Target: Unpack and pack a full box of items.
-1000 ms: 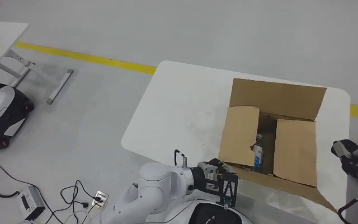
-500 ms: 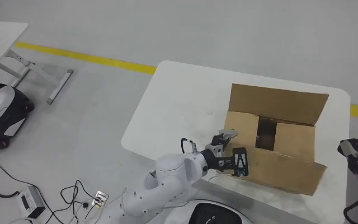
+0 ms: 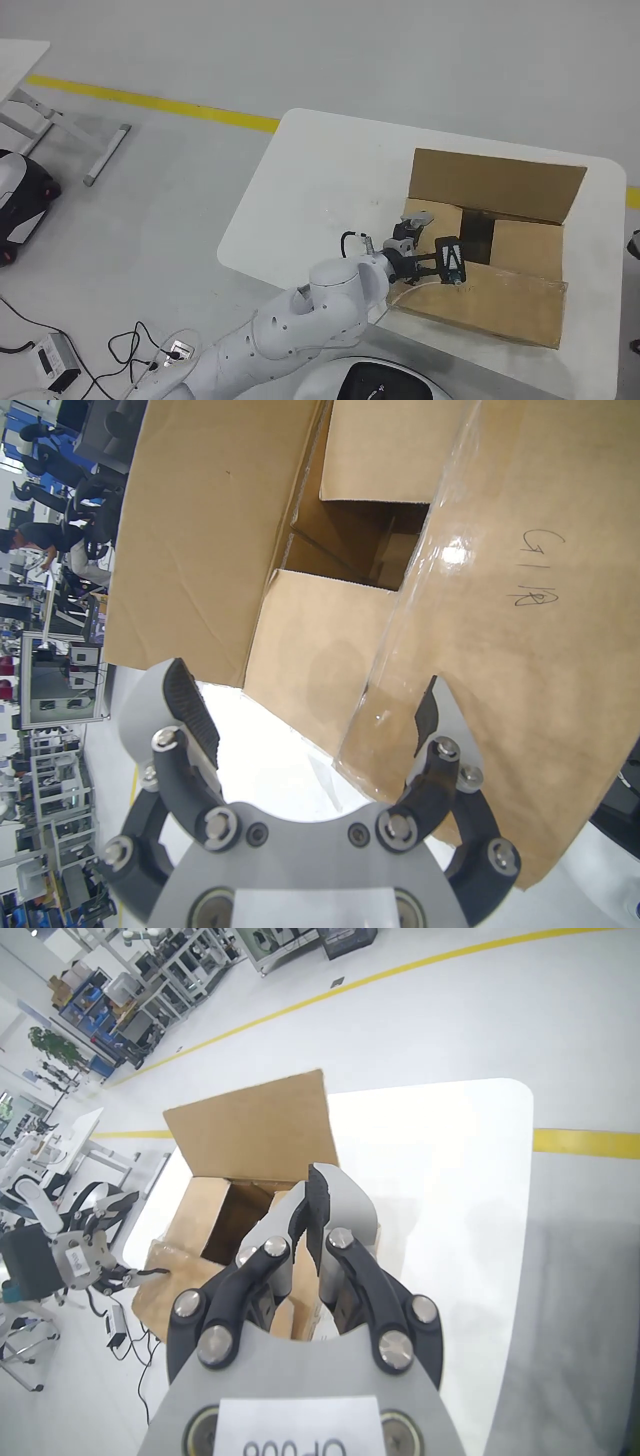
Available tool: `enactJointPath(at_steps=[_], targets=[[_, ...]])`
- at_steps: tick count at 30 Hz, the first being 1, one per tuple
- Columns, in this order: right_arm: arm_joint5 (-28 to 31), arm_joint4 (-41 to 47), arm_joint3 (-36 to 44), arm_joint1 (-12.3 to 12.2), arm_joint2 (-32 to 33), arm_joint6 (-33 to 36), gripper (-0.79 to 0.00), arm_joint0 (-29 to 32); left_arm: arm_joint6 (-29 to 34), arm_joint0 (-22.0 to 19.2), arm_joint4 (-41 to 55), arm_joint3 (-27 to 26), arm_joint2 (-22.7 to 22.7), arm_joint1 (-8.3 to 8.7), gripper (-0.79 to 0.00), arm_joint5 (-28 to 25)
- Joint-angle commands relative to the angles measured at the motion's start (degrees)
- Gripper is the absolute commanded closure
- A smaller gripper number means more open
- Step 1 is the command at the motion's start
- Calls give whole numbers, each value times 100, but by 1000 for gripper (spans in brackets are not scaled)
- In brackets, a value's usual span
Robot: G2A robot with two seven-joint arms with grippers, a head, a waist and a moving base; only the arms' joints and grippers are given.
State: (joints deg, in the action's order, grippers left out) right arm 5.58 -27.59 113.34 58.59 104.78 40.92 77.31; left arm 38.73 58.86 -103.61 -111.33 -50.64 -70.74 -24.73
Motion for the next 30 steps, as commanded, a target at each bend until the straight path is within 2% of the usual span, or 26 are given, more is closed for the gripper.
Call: enactJointPath(at_steps=[1,6,13,17,23,30], targets=[[-70,-90,-282,-10,-131,-22,0,-307,23,8,10,-7,-1,-11,-785,-10],[-137,-102,-1151,-25,-509,-38,0,-1201,99,49,30,-20,14,-39,-785,-53],[242,-99,-2419,-21,-1151,83,0,-2276,207,98,75,-55,-16,-73,-785,-72],[420,215,-3110,1,-1434,273,0,-2808,263,125,80,-37,-39,-91,-785,-67],[792,505,-3904,29,-1833,613,0,-3450,337,192,90,-33,-89,-112,-785,-51],[1291,690,-4415,78,-2369,1053,0,-3930,342,260,72,-30,-133,-139,-785,23]])
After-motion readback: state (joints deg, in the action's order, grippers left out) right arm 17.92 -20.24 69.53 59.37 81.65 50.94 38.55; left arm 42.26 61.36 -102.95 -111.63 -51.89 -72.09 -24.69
